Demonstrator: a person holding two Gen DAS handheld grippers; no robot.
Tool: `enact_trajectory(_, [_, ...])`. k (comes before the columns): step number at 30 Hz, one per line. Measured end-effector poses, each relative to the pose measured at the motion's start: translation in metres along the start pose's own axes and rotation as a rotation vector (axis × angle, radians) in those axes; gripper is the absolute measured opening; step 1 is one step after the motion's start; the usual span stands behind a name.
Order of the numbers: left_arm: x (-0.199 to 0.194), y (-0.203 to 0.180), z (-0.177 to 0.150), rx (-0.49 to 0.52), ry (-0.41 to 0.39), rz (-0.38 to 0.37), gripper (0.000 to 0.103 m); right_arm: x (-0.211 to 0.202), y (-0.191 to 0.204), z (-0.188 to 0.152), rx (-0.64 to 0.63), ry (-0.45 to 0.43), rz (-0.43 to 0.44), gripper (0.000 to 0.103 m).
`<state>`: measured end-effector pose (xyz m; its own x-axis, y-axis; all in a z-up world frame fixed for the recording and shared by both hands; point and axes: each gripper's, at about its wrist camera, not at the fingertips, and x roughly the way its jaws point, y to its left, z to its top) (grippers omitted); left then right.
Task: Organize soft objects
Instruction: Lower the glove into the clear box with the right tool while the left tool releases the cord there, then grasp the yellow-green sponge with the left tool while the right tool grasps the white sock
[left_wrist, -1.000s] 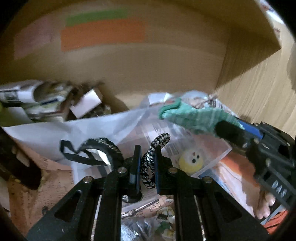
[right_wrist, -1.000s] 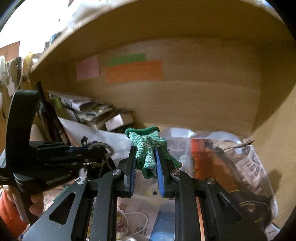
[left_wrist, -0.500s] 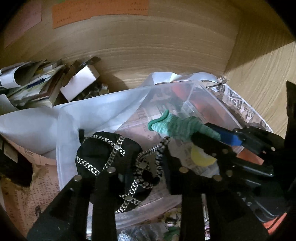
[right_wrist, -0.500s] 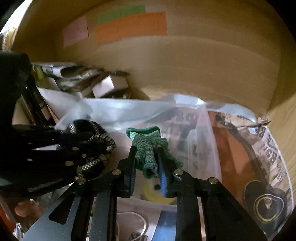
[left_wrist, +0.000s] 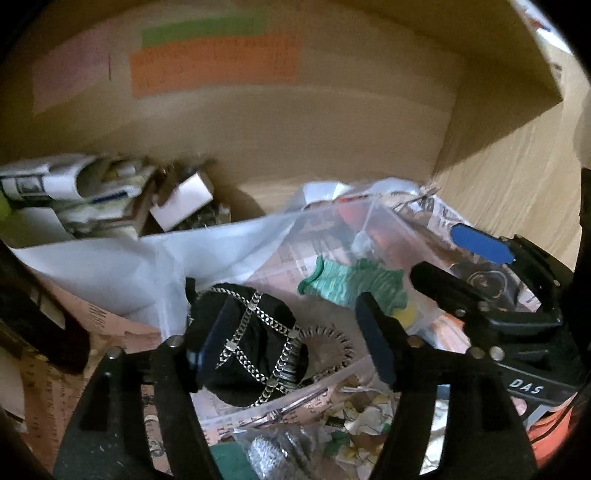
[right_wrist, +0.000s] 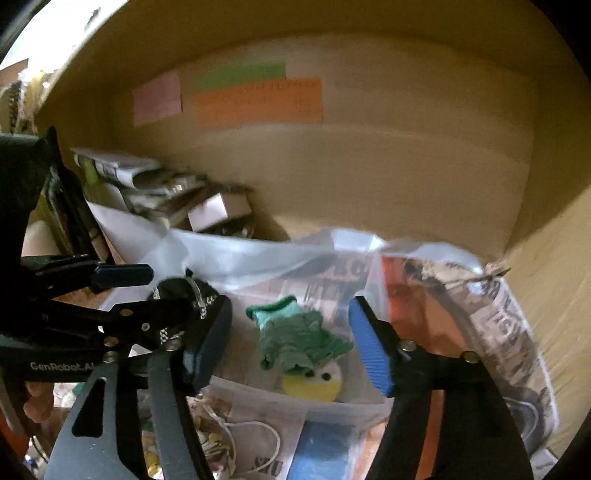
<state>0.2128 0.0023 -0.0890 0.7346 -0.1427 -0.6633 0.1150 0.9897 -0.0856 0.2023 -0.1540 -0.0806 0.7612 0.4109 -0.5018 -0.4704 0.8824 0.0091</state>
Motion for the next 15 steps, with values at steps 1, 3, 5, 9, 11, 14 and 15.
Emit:
enact_trajectory(1, [-0.007, 0.0, 0.0, -0.002, -0.015, 0.003, 0.069, -0.003, 0.0, 0.001, -0.003, -0.02, 0.009, 0.071])
enact_trajectory(3, [-0.019, 0.0, 0.0, -0.006, -0.04, 0.007, 0.069, -0.016, 0.0, 0.002, -0.003, -0.052, 0.006, 0.072])
enact_trajectory(5, [-0.035, 0.001, -0.002, -0.011, -0.078, 0.013, 0.074, -0.029, 0.001, 0.003, -0.004, -0.078, 0.012, 0.072])
enact_trajectory(9, [-0.068, 0.002, -0.013, -0.006, -0.171, 0.053, 0.092, -0.051, 0.004, -0.001, -0.007, -0.122, 0.025, 0.087])
enact_trajectory(11, [-0.081, 0.003, -0.02, 0.009, -0.198, 0.073, 0.097, -0.06, 0.009, -0.006, -0.021, -0.129, 0.027, 0.088])
enact_trajectory(14, [-0.092, 0.007, -0.035, 0.013, -0.203, 0.091, 0.099, -0.067, 0.014, -0.017, -0.038, -0.111, 0.044, 0.088])
enact_trajectory(15, [-0.094, 0.008, -0.04, 0.008, -0.196, 0.09, 0.099, -0.067, 0.015, -0.021, -0.04, -0.101, 0.048, 0.088])
